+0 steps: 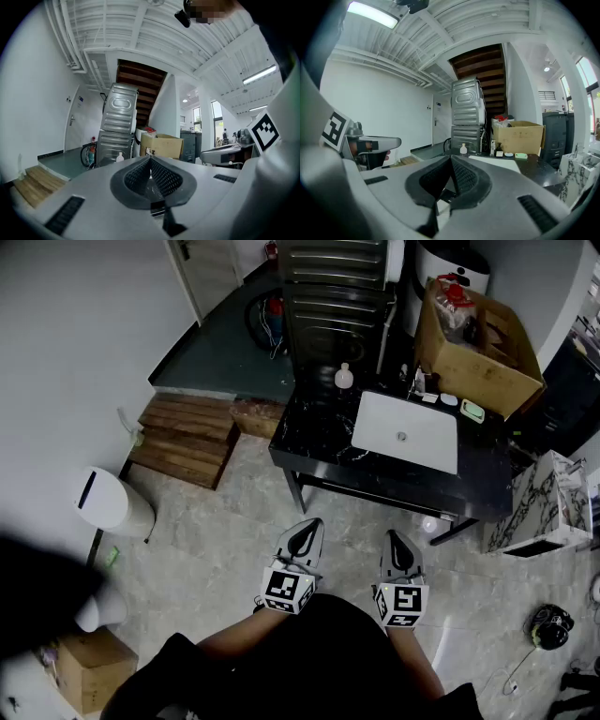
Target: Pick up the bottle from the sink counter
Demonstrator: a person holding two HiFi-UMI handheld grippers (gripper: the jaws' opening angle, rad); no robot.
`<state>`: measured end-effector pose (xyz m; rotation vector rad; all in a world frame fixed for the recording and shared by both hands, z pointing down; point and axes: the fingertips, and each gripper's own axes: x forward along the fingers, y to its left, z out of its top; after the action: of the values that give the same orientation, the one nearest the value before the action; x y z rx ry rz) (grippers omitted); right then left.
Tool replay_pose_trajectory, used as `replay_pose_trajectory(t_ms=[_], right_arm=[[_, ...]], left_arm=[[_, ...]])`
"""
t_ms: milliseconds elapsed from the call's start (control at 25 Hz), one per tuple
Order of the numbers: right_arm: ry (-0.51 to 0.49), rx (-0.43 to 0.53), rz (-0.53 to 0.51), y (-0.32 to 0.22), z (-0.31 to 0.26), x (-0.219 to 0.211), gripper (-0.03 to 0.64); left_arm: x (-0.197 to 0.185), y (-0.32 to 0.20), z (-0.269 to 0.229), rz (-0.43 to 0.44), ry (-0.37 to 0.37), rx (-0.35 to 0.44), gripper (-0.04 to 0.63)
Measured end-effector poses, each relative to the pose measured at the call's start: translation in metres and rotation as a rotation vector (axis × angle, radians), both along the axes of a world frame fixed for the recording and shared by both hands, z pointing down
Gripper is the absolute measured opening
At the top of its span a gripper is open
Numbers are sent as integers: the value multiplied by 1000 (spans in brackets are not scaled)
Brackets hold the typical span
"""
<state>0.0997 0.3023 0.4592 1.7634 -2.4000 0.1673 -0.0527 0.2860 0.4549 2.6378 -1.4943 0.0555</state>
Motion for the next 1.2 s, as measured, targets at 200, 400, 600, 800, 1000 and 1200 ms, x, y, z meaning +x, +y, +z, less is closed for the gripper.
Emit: replay_pose_trajectory(t_ms=[200,400,600,800,1000,1200], right_arm=[[16,-5,-9,9,5,1,37],[-60,-5,-33,18,1,1,37],[-109,-5,-51,30,1,5,38],[-126,-7,-55,43,12,10,38],[-115,-14,-71,54,14,8,38],[-127,-39,-41,58,26,11,38]], left_arm=[[5,9,4,8,6,-4,15],[7,17,3,2,9,1,15],[14,28,5,3,22,7,15],[28,46,12,35,5,11,15],[35,50,20,50,0,-25,15],[52,45,26,117,-18,-26,15]])
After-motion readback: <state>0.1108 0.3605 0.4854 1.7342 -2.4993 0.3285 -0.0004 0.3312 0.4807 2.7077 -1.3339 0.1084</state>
